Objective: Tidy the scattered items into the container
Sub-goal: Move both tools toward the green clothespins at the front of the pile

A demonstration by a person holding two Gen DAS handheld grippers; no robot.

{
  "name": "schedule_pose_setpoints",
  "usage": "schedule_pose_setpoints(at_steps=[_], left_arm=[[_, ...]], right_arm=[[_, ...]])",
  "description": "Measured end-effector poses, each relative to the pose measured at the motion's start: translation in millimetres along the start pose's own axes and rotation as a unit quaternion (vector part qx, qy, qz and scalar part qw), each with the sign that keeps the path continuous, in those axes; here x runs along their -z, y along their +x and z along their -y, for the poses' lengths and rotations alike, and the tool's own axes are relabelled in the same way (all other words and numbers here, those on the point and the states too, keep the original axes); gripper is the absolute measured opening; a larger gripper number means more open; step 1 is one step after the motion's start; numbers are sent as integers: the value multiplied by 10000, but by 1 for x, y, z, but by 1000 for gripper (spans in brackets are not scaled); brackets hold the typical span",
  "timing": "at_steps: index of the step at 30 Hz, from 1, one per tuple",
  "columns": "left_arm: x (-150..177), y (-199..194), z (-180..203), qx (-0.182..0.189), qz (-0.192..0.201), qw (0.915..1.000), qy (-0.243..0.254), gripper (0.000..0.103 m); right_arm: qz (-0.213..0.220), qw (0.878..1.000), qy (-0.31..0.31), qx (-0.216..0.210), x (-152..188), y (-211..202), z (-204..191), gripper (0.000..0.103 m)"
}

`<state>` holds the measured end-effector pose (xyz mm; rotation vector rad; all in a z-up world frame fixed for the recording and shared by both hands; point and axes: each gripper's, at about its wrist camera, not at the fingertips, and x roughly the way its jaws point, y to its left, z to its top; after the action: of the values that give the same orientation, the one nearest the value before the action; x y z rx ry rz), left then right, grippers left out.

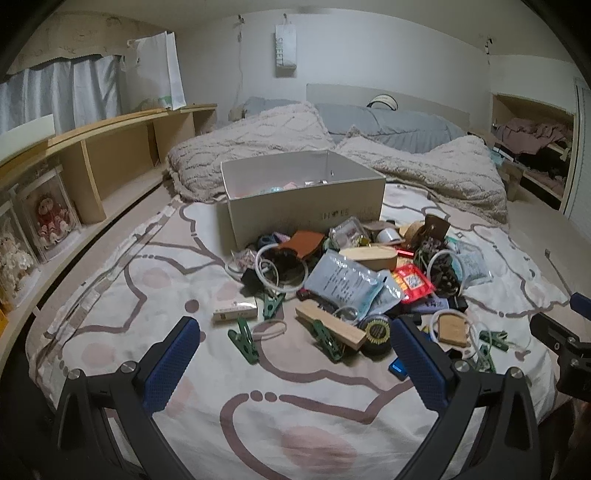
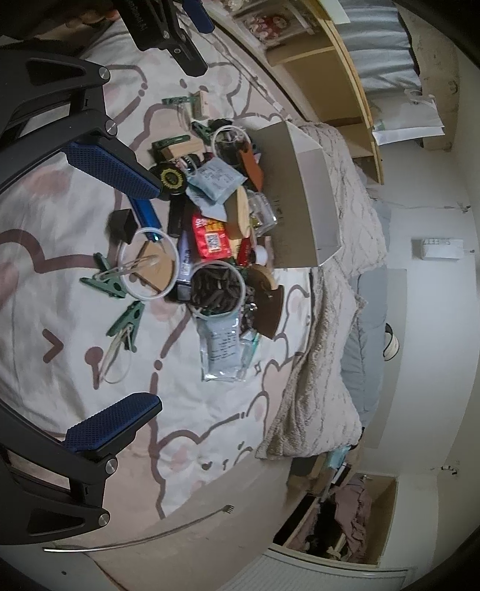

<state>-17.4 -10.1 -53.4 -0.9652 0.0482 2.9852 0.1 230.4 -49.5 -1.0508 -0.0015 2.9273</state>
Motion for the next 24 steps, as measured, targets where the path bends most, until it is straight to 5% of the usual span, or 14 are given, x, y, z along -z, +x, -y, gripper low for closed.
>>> schedule_pose_setpoints(at_steps=[24], left_arm=[[57, 51, 9, 187, -890, 9959, 18, 103]], right_arm=[[-480, 9969, 589, -182, 46, 49, 15, 103]])
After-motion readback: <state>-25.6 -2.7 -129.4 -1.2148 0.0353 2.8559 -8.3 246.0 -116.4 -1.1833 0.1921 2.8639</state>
